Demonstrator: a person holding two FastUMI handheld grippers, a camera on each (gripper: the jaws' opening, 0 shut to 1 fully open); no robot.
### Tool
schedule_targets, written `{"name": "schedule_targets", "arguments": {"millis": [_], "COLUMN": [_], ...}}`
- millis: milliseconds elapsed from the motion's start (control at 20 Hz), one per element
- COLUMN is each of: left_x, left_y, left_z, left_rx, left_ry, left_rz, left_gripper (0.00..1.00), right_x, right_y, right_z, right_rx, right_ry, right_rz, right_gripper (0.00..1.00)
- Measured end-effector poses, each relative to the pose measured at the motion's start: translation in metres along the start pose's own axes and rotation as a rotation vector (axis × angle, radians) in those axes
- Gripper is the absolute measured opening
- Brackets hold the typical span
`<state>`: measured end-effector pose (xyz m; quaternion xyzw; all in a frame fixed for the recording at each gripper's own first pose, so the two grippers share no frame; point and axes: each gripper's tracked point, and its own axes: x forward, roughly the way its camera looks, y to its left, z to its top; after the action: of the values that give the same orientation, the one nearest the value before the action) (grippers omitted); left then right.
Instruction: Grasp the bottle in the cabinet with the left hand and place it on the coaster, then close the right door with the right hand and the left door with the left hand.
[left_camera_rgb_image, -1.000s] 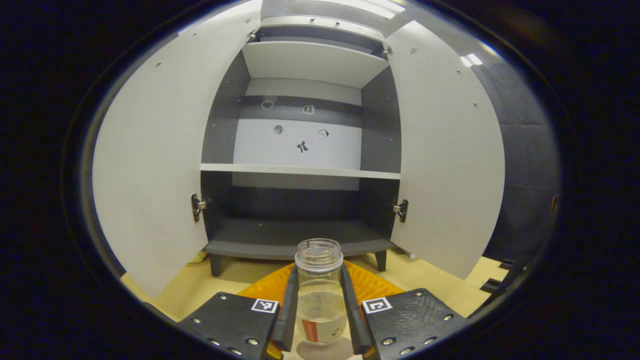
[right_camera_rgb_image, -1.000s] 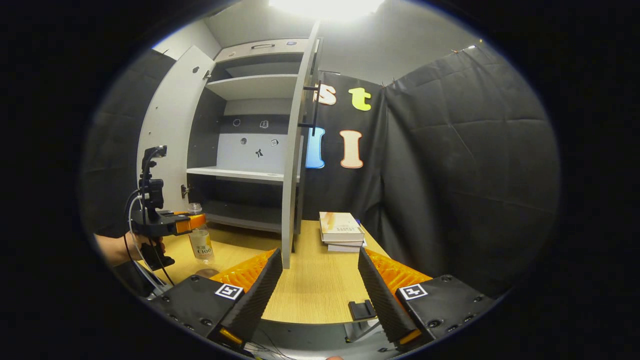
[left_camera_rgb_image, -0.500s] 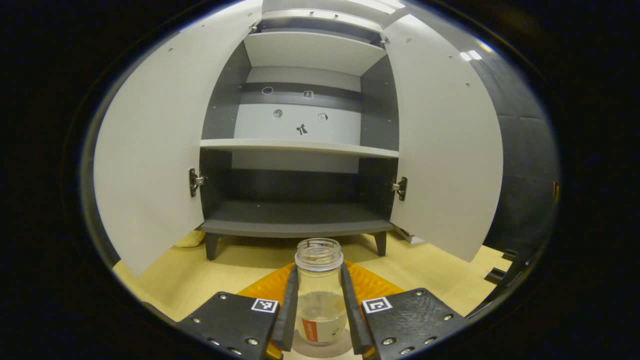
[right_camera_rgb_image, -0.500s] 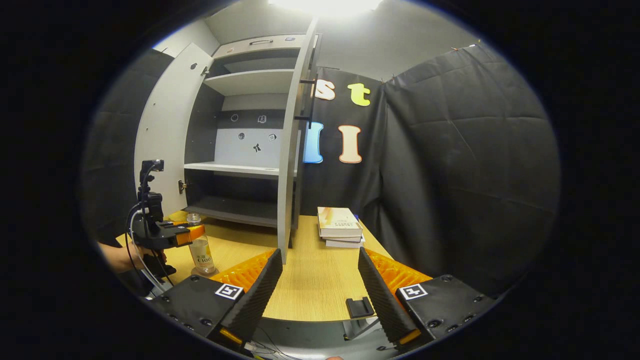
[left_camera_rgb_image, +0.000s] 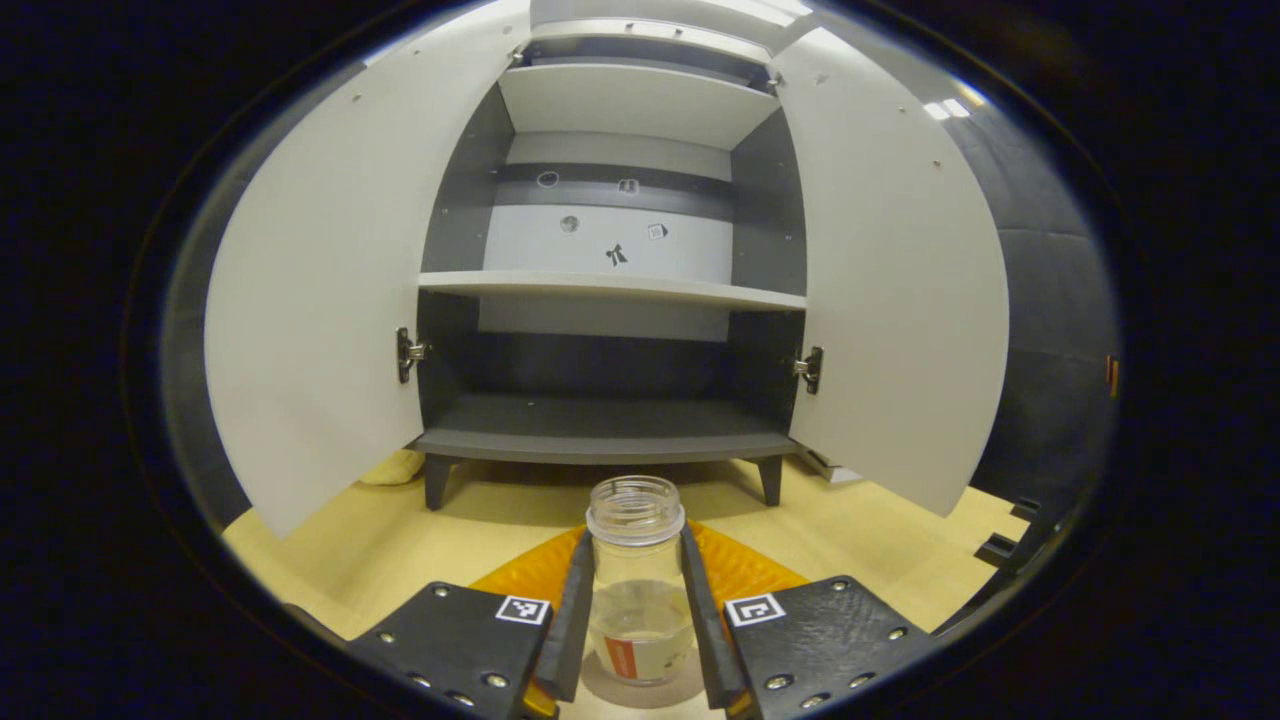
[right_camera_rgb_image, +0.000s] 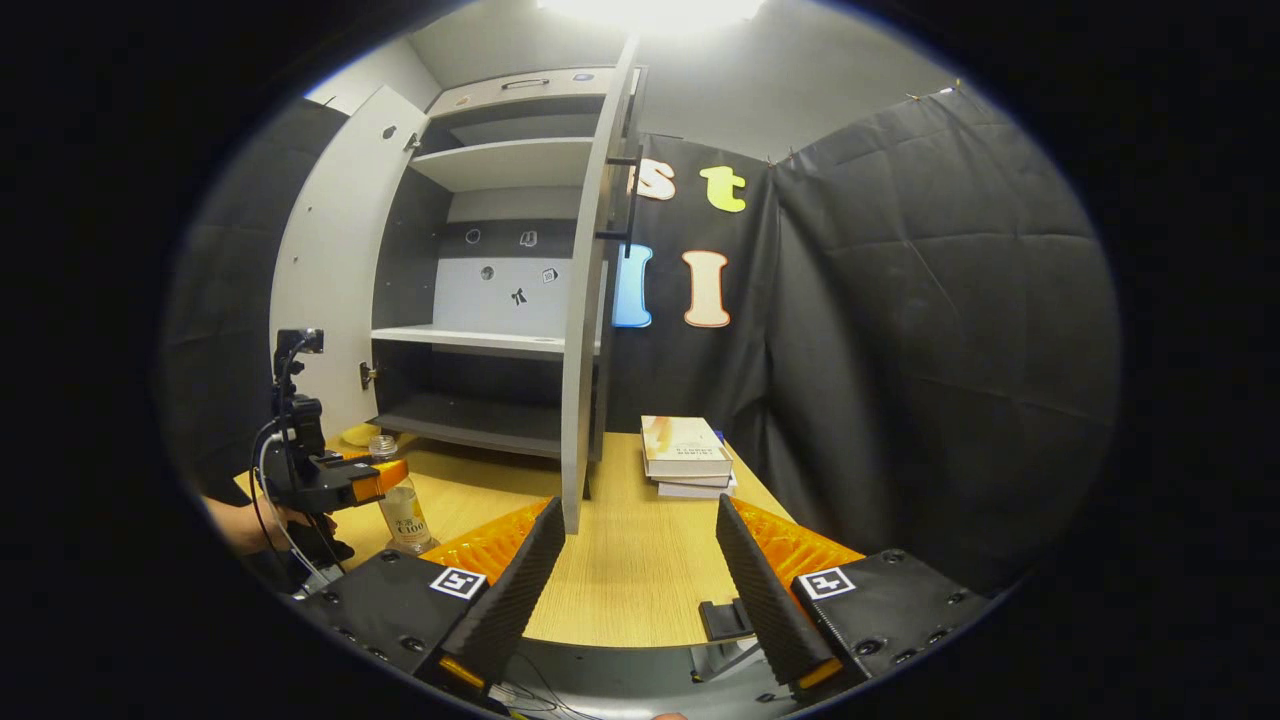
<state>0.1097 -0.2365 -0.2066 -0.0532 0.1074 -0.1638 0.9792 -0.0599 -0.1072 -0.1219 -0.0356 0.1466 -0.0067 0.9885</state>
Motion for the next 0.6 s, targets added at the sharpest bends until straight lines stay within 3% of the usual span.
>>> {"name": "schedule_targets", "arguments": {"millis": [100,150,250,300,400,600], "left_x": [0.000,-0.001,-0.003,-0.004,-0.011,-0.028], "left_y": [-0.002,-0.003,-0.003,-0.004,-0.010,-0.015], "left_z": [0.002,0.004,0.009,0.011,0.020,0.049], "left_rx": [-0.006,-0.008,-0.006,-0.006,-0.009,-0.002], "left_ry": [-0.001,-0.001,-0.007,-0.004,0.004,-0.016], "left_rz": [-0.001,-0.004,0.000,-0.001,-0.010,-0.007], "left_gripper": [0.52,0.63,0.72,0.72,0.90,0.92], "right_x": [0.001,0.001,0.002,0.003,0.005,0.010], "right_y": [-0.001,-0.001,0.000,-0.001,-0.002,-0.004], "right_z": [0.004,0.005,0.009,0.012,0.017,0.035], "right_rx": [0.005,0.011,0.024,0.028,0.040,0.064], "right_ry": [-0.008,-0.010,-0.018,-0.023,-0.030,-0.056], "right_rz": [-0.001,-0.001,0.002,0.001,0.002,0.013], "right_gripper": [0.96,0.96,0.96,0.97,0.97,0.97]}}
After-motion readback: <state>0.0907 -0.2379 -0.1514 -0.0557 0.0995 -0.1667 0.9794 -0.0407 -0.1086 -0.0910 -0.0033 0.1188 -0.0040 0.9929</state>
